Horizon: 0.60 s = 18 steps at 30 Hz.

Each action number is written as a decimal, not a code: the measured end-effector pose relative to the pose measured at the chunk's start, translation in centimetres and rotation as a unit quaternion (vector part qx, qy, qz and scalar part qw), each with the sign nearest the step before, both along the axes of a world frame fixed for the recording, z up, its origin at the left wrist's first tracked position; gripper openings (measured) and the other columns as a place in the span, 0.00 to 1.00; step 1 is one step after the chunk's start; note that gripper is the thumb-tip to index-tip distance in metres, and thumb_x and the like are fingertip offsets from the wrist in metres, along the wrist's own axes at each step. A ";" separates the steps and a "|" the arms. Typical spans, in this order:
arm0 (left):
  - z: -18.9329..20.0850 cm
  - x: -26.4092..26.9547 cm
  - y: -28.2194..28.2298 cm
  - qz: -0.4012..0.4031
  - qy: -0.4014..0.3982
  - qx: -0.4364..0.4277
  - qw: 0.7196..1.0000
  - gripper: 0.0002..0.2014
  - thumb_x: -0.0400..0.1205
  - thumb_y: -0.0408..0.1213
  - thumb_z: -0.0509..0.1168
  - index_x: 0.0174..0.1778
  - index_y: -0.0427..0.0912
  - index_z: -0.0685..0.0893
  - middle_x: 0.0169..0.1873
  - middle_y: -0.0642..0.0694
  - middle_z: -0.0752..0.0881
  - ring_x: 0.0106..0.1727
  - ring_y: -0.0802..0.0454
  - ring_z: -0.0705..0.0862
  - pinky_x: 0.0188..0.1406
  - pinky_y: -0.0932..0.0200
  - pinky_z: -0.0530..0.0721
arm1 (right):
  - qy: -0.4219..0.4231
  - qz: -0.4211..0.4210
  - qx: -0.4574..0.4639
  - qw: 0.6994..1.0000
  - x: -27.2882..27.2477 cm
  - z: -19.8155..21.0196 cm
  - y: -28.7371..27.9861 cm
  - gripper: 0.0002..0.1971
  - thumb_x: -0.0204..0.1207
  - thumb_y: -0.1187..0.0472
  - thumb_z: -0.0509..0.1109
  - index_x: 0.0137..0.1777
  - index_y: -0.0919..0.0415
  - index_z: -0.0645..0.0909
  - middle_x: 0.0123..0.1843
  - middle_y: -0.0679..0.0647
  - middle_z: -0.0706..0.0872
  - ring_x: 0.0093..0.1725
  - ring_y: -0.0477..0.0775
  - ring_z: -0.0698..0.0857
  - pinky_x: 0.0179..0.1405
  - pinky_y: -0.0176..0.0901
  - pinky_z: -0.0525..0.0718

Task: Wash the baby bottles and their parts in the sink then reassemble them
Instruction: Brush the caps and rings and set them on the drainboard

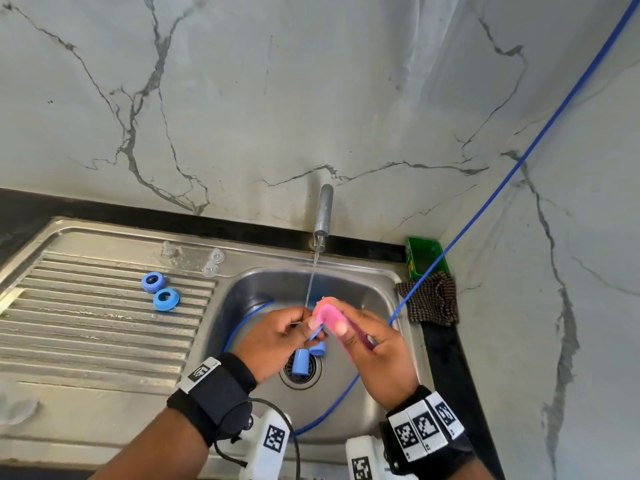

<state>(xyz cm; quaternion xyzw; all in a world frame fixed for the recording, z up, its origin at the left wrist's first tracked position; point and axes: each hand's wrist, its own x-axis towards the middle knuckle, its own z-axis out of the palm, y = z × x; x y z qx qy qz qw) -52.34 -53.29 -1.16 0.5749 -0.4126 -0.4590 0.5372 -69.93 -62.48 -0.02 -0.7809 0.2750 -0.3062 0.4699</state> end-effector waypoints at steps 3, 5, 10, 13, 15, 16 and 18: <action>-0.1 -0.2 0.0 -0.005 -0.040 -0.015 0.999 0.20 0.78 0.58 0.67 0.52 0.44 0.89 0.48 0.46 0.90 0.54 0.44 0.90 0.59 0.43 0.89 | 0.020 -0.049 -0.033 0.998 -0.8 -0.8 -1.1 0.15 0.81 0.44 0.73 0.67 0.36 0.86 0.60 0.41 0.90 0.65 0.48 0.86 0.68 0.55 0.82; -0.1 -0.3 0.1 -0.024 -0.093 -0.031 0.995 0.14 0.80 0.57 0.67 0.49 0.52 0.91 0.50 0.52 0.88 0.54 0.52 0.88 0.57 0.47 0.88 | 0.028 -0.093 -0.027 0.995 -1.2 -1.1 -1.6 0.18 0.77 0.41 0.74 0.67 0.35 0.85 0.58 0.40 0.91 0.61 0.45 0.88 0.66 0.55 0.84; 0.3 -0.2 0.1 -0.039 -0.143 -0.055 0.987 0.14 0.83 0.46 0.67 0.60 0.46 0.90 0.61 0.52 0.88 0.66 0.54 0.85 0.69 0.48 0.81 | 0.061 -0.072 -0.196 0.976 -0.6 0.8 0.4 0.14 0.75 0.49 0.75 0.61 0.42 0.87 0.51 0.37 0.89 0.53 0.46 0.84 0.56 0.42 0.82; 0.2 0.4 0.5 -0.044 -0.140 -0.062 0.987 0.13 0.83 0.43 0.66 0.60 0.45 0.90 0.63 0.51 0.87 0.66 0.53 0.85 0.71 0.47 0.80 | 0.065 -0.115 -0.152 0.980 0.0 0.9 -0.3 0.11 0.76 0.48 0.73 0.57 0.44 0.89 0.49 0.40 0.90 0.52 0.46 0.86 0.54 0.51 0.85; 0.1 0.8 0.8 -0.045 -0.134 -0.064 0.988 0.13 0.84 0.42 0.67 0.61 0.45 0.89 0.63 0.52 0.87 0.67 0.52 0.85 0.70 0.45 0.81 | 0.067 -0.091 -0.151 0.982 0.7 1.3 0.3 0.10 0.76 0.50 0.72 0.56 0.44 0.87 0.48 0.40 0.88 0.51 0.46 0.86 0.53 0.49 0.85; 0.0 1.1 0.9 -0.042 -0.137 -0.065 0.988 0.13 0.84 0.41 0.67 0.63 0.45 0.88 0.63 0.53 0.88 0.66 0.53 0.85 0.70 0.45 0.81 | 0.072 -0.068 -0.172 0.980 1.1 1.7 1.0 0.11 0.75 0.49 0.72 0.57 0.45 0.87 0.49 0.39 0.87 0.52 0.46 0.85 0.54 0.46 0.84; 0.0 1.8 1.3 -0.042 -0.139 -0.068 0.987 0.14 0.84 0.41 0.68 0.64 0.44 0.87 0.62 0.53 0.88 0.66 0.54 0.85 0.69 0.47 0.81 | 0.088 -0.047 -0.205 0.974 1.7 1.9 1.6 0.15 0.74 0.48 0.71 0.60 0.47 0.87 0.51 0.39 0.87 0.53 0.46 0.85 0.55 0.44 0.84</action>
